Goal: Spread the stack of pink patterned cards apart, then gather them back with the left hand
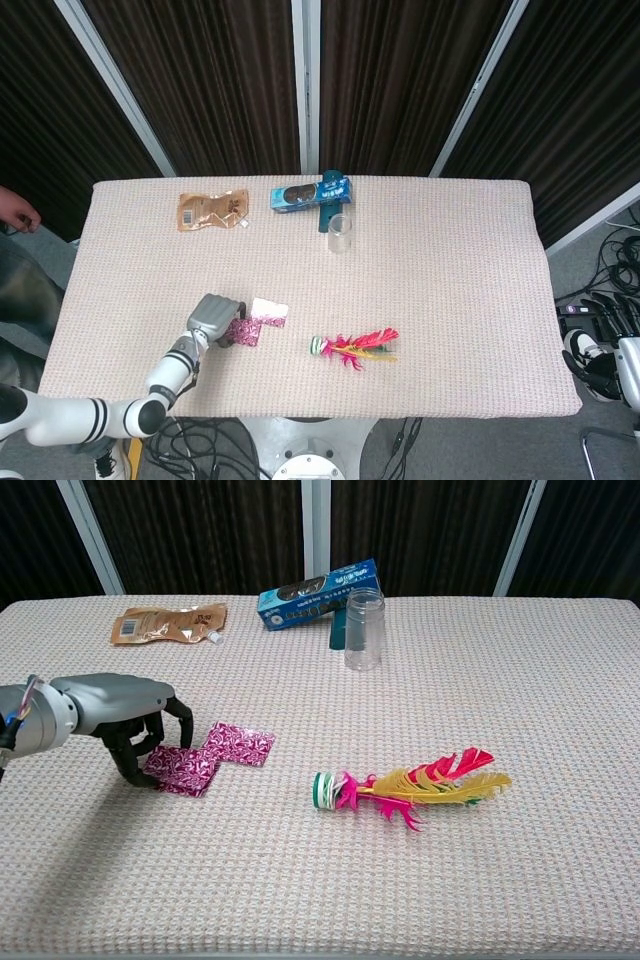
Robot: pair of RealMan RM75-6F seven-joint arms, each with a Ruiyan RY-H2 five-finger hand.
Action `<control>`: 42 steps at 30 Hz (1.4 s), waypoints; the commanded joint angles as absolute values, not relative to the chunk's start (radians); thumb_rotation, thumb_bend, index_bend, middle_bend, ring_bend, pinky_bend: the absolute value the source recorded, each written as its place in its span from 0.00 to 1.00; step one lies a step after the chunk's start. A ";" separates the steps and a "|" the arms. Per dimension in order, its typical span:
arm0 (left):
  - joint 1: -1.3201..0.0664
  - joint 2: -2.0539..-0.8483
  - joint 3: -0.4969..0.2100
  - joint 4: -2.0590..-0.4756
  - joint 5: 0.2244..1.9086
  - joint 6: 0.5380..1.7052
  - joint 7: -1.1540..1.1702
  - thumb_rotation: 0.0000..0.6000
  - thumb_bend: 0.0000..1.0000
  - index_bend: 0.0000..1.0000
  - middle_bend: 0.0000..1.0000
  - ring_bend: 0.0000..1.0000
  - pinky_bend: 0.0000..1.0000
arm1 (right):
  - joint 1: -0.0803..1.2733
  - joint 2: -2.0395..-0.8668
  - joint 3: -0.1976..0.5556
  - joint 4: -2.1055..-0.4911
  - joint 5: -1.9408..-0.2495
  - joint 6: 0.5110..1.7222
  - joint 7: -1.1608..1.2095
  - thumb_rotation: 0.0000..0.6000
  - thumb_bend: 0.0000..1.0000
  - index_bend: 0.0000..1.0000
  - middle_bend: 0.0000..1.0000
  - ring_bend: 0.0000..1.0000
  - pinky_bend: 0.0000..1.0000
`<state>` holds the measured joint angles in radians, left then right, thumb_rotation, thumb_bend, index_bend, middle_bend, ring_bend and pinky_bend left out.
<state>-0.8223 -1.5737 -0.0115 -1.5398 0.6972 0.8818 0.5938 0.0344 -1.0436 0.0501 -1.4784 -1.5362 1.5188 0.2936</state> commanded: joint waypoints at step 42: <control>-0.823 -1.590 -0.046 -1.546 0.804 0.944 0.529 1.00 0.27 0.33 0.90 0.95 0.99 | 0.027 -1.044 0.048 -1.473 -1.541 1.530 0.302 0.75 0.19 0.16 0.11 0.01 0.00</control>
